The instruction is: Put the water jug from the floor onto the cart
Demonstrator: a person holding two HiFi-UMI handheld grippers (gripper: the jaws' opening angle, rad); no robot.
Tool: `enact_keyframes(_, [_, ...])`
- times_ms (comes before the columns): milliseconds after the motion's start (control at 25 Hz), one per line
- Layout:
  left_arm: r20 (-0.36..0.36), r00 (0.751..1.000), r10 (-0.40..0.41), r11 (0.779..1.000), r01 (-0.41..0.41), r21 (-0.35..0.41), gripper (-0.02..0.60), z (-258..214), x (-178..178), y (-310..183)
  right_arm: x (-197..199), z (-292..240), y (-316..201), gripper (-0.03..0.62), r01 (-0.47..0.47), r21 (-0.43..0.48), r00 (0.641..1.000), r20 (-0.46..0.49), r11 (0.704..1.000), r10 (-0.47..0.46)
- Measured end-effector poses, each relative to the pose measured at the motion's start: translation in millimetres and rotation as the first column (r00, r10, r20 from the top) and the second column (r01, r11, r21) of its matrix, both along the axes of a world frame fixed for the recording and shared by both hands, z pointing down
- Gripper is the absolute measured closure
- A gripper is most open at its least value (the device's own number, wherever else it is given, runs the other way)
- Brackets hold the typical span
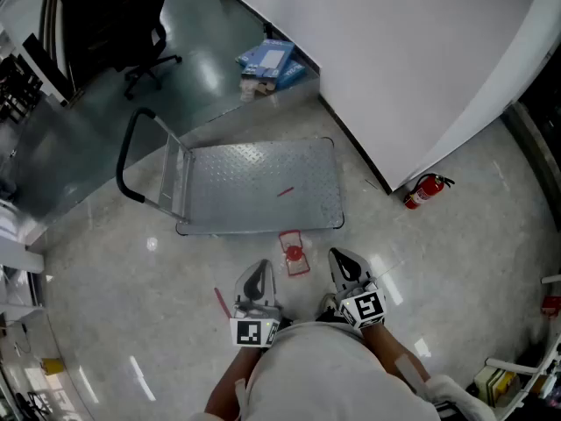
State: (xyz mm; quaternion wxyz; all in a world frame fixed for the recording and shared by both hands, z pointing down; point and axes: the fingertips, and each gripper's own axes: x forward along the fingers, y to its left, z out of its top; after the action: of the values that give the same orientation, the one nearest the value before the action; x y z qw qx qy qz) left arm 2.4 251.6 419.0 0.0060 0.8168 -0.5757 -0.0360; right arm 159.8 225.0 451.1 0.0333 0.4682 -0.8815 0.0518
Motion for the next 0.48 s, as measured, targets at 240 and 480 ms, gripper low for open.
enact_keyframes(240, [-0.006, 1.000, -0.011, 1.000, 0.011, -0.005, 0.578, 0.5, -0.3, -0.2, 0.7, -0.6, -2.0, 0.583, 0.012, -0.003, 1.000, 0.000, 1.000, -0.012])
enact_keyframes(480, [-0.002, 1.000, -0.018, 1.000, 0.018, -0.003, 0.578, 0.1, -1.6, -2.2, 1.1, 0.5, -4.1, 0.583, 0.012, -0.002, 1.000, 0.004, 1.000, -0.012])
